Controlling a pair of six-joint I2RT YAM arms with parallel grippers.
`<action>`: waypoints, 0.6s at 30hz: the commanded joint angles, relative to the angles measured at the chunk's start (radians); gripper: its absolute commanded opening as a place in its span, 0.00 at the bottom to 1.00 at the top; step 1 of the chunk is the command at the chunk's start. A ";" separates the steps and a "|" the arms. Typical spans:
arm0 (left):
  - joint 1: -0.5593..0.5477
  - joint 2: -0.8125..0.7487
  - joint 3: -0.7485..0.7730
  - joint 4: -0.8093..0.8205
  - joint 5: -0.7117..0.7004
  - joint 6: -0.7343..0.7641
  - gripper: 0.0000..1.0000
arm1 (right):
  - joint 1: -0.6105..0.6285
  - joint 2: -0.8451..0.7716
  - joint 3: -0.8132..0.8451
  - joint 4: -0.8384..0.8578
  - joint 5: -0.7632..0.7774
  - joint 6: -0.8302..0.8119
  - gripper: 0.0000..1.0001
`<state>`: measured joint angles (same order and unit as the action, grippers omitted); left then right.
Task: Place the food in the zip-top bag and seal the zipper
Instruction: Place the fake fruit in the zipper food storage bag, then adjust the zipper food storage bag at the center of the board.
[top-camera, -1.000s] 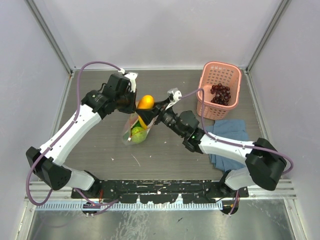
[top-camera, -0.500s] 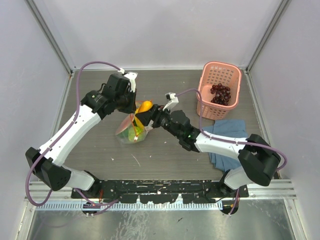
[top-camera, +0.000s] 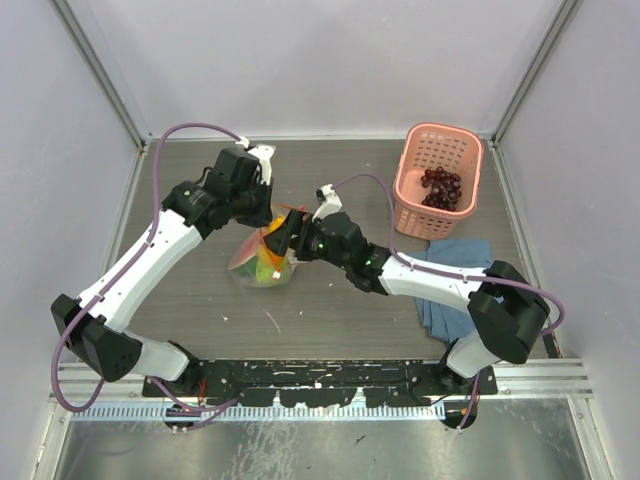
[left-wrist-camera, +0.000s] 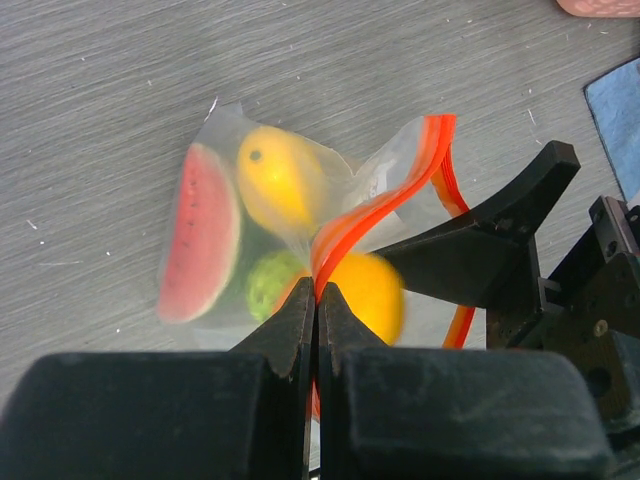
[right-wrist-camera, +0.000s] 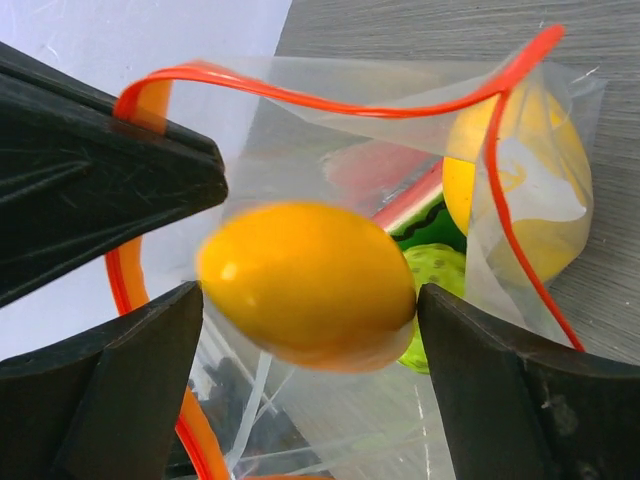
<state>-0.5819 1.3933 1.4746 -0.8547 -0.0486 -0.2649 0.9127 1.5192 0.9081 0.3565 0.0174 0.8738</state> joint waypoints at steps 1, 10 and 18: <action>0.004 -0.031 0.007 0.057 -0.010 0.010 0.00 | 0.005 -0.016 0.079 -0.029 -0.023 -0.032 0.93; 0.005 -0.030 0.007 0.055 -0.019 0.011 0.00 | 0.005 -0.073 0.121 -0.110 -0.024 -0.130 0.94; 0.005 -0.034 0.008 0.052 -0.025 0.013 0.00 | 0.002 -0.186 0.168 -0.302 0.042 -0.318 0.89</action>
<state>-0.5812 1.3933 1.4746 -0.8551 -0.0608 -0.2646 0.9127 1.4212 0.9943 0.1383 0.0078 0.6773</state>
